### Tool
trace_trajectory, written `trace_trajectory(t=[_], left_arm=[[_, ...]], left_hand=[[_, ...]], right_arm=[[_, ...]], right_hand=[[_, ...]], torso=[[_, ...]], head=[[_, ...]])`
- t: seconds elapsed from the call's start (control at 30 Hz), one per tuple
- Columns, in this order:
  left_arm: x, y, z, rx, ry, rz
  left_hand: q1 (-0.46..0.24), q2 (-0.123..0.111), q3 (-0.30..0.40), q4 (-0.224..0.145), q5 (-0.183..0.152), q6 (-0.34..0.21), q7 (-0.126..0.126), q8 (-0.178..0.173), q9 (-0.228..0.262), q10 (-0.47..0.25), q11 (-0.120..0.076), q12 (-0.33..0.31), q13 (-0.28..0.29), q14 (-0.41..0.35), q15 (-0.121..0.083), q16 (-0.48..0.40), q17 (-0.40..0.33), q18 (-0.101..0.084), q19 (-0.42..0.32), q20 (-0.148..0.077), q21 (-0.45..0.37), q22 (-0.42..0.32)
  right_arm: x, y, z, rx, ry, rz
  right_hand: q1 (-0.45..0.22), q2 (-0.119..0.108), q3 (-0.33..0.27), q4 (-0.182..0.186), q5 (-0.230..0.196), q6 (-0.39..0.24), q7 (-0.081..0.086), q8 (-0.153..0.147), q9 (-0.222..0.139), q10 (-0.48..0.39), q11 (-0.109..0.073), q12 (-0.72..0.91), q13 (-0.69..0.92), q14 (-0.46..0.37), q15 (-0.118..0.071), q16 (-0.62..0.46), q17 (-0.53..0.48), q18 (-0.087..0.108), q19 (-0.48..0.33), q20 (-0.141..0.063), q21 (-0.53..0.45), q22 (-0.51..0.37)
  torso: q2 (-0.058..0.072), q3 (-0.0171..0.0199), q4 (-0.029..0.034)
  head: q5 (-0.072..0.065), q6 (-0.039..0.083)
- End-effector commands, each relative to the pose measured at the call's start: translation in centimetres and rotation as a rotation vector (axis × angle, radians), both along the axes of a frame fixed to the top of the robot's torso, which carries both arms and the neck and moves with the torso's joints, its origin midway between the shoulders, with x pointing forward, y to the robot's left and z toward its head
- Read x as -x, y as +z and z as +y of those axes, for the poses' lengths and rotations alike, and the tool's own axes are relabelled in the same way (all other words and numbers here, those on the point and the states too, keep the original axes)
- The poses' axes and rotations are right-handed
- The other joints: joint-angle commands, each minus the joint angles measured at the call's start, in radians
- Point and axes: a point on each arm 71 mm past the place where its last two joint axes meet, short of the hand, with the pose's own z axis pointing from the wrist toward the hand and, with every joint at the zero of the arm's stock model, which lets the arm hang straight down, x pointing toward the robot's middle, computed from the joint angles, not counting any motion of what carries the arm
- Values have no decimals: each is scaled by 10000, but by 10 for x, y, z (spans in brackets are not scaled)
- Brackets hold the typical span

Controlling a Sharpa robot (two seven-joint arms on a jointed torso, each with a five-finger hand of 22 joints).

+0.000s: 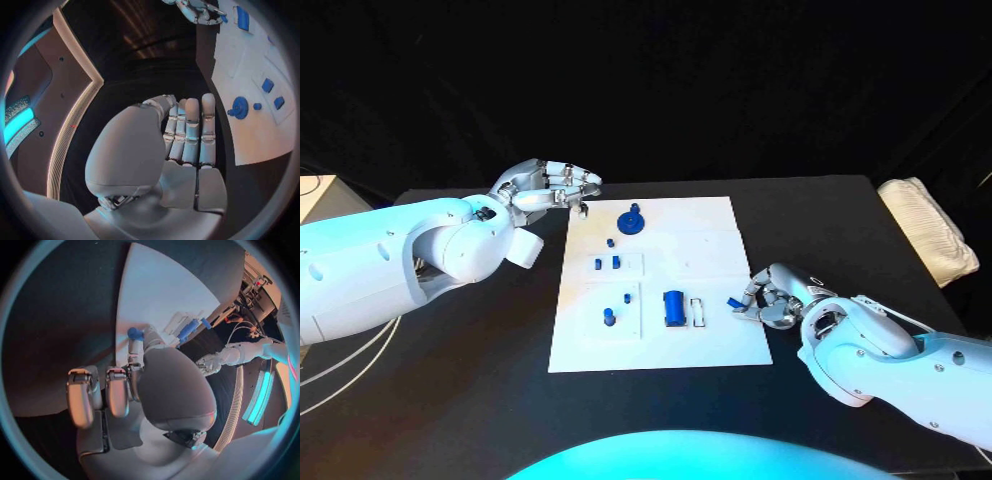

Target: Assemble the parts on the task board

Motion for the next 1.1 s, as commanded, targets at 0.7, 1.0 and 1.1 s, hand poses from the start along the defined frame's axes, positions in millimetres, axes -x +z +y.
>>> trace_trajectory(t=[0.7, 1.0, 1.1], left_arm=[[2, 0, -2, 41, -206, 43], [2, 0, -2, 34, -206, 56], [2, 0, -2, 35, -211, 60]], left_hand=[[-105, 46, 25, 10, -39, -73, -3, 67, 21, -71, 27, 47, 10, -15, 56, -40, 14, 140, 74, 19, -64, -14], [-99, 53, 33, 4, -35, -74, -5, 68, 23, -73, 25, 47, 11, -15, 55, -42, 15, 141, 75, 18, -66, -15], [-99, 53, 33, 4, -35, -74, -5, 68, 23, -73, 25, 47, 11, -15, 55, -42, 15, 141, 75, 18, -66, -15]], right_arm=[[12, -13, 13, 1344, 770, 421], [13, 15, 26, -676, 331, 180], [14, 19, 30, -1319, 55, 501]], right_hand=[[788, -123, 2055, -196, -10, 444, -72, -320, -1012, 408, -101, 243, 1780, 998, -40, 173, 2430, -143, 1046, -49, 61, 2628], [184, -162, 2721, -73, -14, 595, -166, -276, -1018, 593, -187, 607, 1983, 1026, -109, 234, 2553, -143, 1046, -113, 61, 2628], [67, -177, 2825, -65, -16, 615, -179, -258, -1009, 632, -198, 695, 2032, 1026, -118, 233, 2551, -143, 1046, -123, 61, 2628]], torso=[[-21, -8, -6], [-7, -11, 1], [-6, -12, 1]], head=[[41, -7], [23, 3], [16, 1]])
